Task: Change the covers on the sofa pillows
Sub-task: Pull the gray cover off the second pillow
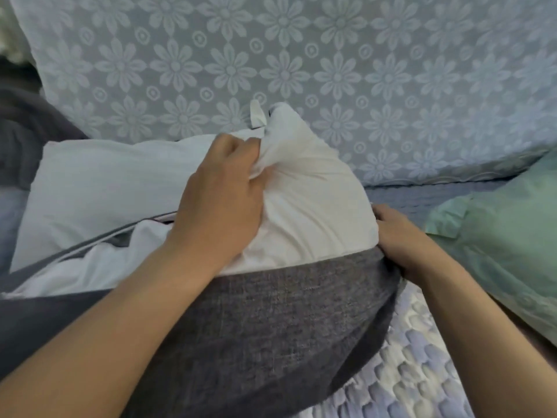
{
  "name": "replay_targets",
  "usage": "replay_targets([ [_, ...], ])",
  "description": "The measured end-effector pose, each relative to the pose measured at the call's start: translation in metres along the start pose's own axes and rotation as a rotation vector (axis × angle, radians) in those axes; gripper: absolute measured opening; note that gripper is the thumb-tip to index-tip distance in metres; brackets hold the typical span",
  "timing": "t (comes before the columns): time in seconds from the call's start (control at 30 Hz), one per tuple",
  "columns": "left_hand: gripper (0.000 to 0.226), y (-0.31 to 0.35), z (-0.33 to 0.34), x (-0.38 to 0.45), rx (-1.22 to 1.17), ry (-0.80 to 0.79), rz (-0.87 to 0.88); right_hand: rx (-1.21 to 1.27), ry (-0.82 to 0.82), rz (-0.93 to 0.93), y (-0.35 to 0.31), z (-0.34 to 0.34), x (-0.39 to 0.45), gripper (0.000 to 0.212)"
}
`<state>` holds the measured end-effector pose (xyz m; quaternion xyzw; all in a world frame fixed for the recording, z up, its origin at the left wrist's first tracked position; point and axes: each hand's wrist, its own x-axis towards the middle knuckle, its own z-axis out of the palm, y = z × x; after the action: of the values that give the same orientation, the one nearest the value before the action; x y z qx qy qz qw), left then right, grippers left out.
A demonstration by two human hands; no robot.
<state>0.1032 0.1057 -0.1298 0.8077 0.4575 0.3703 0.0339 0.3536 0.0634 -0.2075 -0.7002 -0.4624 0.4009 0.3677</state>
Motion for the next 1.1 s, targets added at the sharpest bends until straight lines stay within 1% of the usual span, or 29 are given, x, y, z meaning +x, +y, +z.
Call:
replay_targets([
  [0.07, 0.010, -0.020, 0.015, 0.017, -0.075, -0.059, -0.064, -0.192, -0.048, 0.029, -0.007, 0.005, 0.030, 0.026],
  [0.1, 0.008, -0.026, 0.017, 0.024, -0.103, -0.091, -0.090, -0.283, -0.073, 0.056, -0.011, 0.005, 0.040, 0.035],
  [0.17, 0.008, -0.031, 0.019, 0.024, -0.146, -0.172, -0.140, -0.517, -0.145, 0.099, -0.005, 0.002, 0.056, 0.063],
  [0.2, 0.007, -0.031, 0.013, 0.027, -0.166, -0.199, -0.158, -0.611, -0.203, 0.135, -0.007, -0.002, 0.062, 0.071],
  [0.23, 0.003, -0.025, 0.005, 0.024, -0.158, -0.234, -0.152, -0.676, -0.259, 0.196, -0.007, -0.005, 0.057, 0.068],
  [0.27, 0.013, -0.016, -0.001, 0.020, -0.110, -0.264, -0.107, -0.718, -0.300, 0.220, -0.004, -0.004, 0.049, 0.061],
  [0.3, 0.025, -0.001, -0.016, 0.023, -0.098, -0.329, -0.069, -0.735, -0.335, 0.251, -0.017, -0.011, 0.031, 0.055],
  [0.33, 0.032, 0.018, -0.027, 0.020, -0.101, -0.369, -0.041, -0.756, -0.331, 0.278, -0.015, -0.010, 0.018, 0.048],
  [0.37, 0.034, 0.042, -0.044, 0.018, -0.136, -0.398, -0.057, -0.774, -0.287, 0.319, -0.025, -0.014, -0.006, 0.037],
  [0.4, 0.034, 0.064, -0.065, 0.025, -0.199, -0.433, -0.117, -0.780, -0.221, 0.347, -0.040, -0.022, -0.025, 0.027],
  [0.43, 0.033, 0.083, -0.089, 0.030, -0.268, -0.436, -0.196, -0.738, -0.149, 0.383, -0.058, -0.032, -0.049, 0.024],
  [0.5, 0.030, 0.106, -0.131, 0.032, -0.350, -0.430, -0.382, -0.643, 0.005, 0.383, -0.095, -0.042, -0.090, 0.035],
  [0.53, 0.031, 0.109, -0.156, 0.039, -0.367, -0.394, -0.442, -0.632, 0.062, 0.360, -0.118, -0.050, -0.108, 0.041],
  [0.6, 0.032, 0.108, -0.194, 0.049, -0.367, -0.325, -0.465, -0.716, 0.156, 0.308, -0.158, -0.065, -0.129, 0.044],
  [0.67, 0.027, 0.114, -0.225, 0.059, -0.382, -0.291, -0.417, -0.792, 0.236, 0.304, -0.179, -0.080, -0.136, 0.040],
  [0.7, 0.027, 0.118, -0.235, 0.063, -0.403, -0.275, -0.401, -0.753, 0.276, 0.326, -0.186, -0.088, -0.134, 0.038],
  [0.77, 0.028, 0.121, -0.249, 0.076, -0.409, -0.204, -0.433, -0.669, 0.282, 0.421, -0.183, -0.105, -0.130, 0.037],
  [0.8, 0.025, 0.121, -0.252, 0.084, -0.411, -0.142, -0.475, -0.643, 0.266, 0.482, -0.178, -0.116, -0.127, 0.036],
  [0.83, 0.018, 0.119, -0.255, 0.092, -0.421, -0.084, -0.541, -0.552, 0.255, 0.540, -0.173, -0.127, -0.124, 0.035],
  [0.87, 0.015, 0.117, -0.259, 0.100, -0.438, -0.037, -0.622, -0.478, 0.206, 0.592, -0.170, -0.136, -0.123, 0.034],
  [0.9, 0.016, 0.115, -0.263, 0.109, -0.465, 0.015, -0.702, -0.365, 0.191, 0.618, -0.172, -0.145, -0.119, 0.029],
  [0.93, 0.017, 0.109, -0.267, 0.115, -0.487, 0.036, -0.756, -0.214, 0.211, 0.616, -0.174, -0.149, -0.118, 0.020],
  [0.97, 0.018, 0.101, -0.269, 0.117, -0.492, 0.051, -0.793, -0.038, 0.268, 0.596, -0.180, -0.151, -0.112, 0.016],
  [1.0, 0.020, 0.089, -0.267, 0.110, -0.479, 0.024, -0.842, 0.088, 0.297, 0.567, -0.188, -0.150, -0.107, 0.016],
  [1.03, 0.023, 0.073, -0.263, 0.097, -0.462, -0.030, -0.920, 0.143, 0.284, 0.507, -0.198, -0.146, -0.101, 0.018],
  [1.07, 0.025, 0.057, -0.259, 0.080, -0.443, -0.111, -1.034, 0.194, 0.257, 0.447, -0.211, -0.139, -0.098, 0.019],
  [1.1, 0.028, 0.044, -0.257, 0.058, -0.421, -0.216, -1.159, 0.174, 0.226, 0.377, -0.225, -0.133, -0.097, 0.023],
])
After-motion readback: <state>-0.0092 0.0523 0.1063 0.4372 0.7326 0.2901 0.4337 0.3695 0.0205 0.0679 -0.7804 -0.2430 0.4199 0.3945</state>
